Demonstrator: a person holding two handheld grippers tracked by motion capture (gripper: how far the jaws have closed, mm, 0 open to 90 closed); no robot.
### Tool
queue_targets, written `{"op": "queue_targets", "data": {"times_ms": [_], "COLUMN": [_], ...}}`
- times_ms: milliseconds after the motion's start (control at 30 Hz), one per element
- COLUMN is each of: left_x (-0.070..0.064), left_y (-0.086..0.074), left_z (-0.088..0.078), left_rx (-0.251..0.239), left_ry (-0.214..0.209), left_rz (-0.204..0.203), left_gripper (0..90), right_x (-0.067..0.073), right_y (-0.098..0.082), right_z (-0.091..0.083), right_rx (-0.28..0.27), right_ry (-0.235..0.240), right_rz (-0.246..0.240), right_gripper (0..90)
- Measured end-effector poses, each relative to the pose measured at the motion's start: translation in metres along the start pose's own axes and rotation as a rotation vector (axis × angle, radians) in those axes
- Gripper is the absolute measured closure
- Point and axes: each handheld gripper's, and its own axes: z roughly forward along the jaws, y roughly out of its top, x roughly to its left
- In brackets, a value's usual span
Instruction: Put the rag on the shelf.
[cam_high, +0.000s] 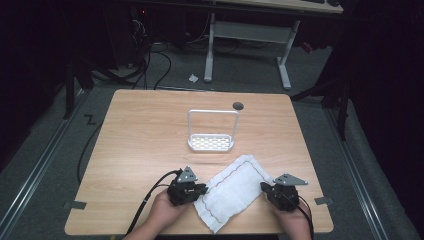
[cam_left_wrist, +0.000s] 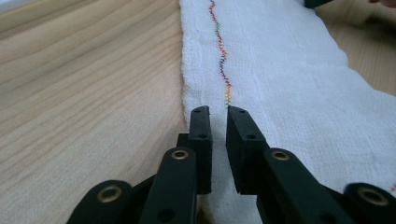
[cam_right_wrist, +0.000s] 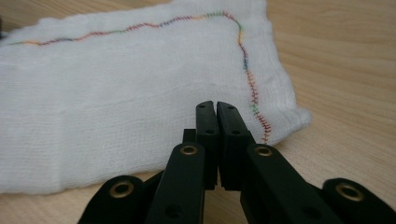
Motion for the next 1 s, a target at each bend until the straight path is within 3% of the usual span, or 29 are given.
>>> {"op": "queue_targets", "data": {"times_ms": [267,300,567,700,733,800,867,967,1000], "left_x": [-0.011,-0.012,-0.025,-0.016,-0.009,0.004,0.017,0.024,0.024], "left_y": [-0.019,-0.022,-0.035,-0.029,-0.023,-0.008,0.007,0.017,0.017], "left_z": [-0.019,-0.021,-0.036,-0.037,-0.034,-0.024,-0.007,0.012,0.014], "left_rx": [0.012,0.012,0.019,-0.037,-0.077,-0.1,-0.09,-0.015,-0.022], "left_ry": [-0.038,-0.049,-0.089,-0.036,-0.027,0.014,0.084,0.131,0.135], "left_rz": [-0.023,-0.027,-0.03,-0.048,-0.078,-0.088,-0.074,-0.031,-0.007], "left_gripper": [78.5,76.8,69.5,60.5,57.6,57.1,59.8,65.8,67.1], "right_x": [0.005,0.01,0.028,0.035,0.036,0.036,0.034,0.034,0.034], "right_y": [0.023,0.032,0.056,0.058,0.058,0.057,0.056,0.055,0.054], "right_z": [0.027,0.037,0.065,0.07,0.07,0.07,0.07,0.07,0.07], "right_rx": [-0.005,-0.006,-0.007,-0.019,-0.021,-0.029,-0.031,-0.039,-0.04], "right_ry": [0.033,0.046,0.099,0.106,0.102,0.102,0.111,0.116,0.111], "right_rz": [-0.045,-0.065,-0.123,-0.143,-0.148,-0.144,-0.135,-0.122,-0.126], "right_gripper": [88.8,88.8,88.7,88.6,88.6,88.7,88.7,88.7,88.6]}}
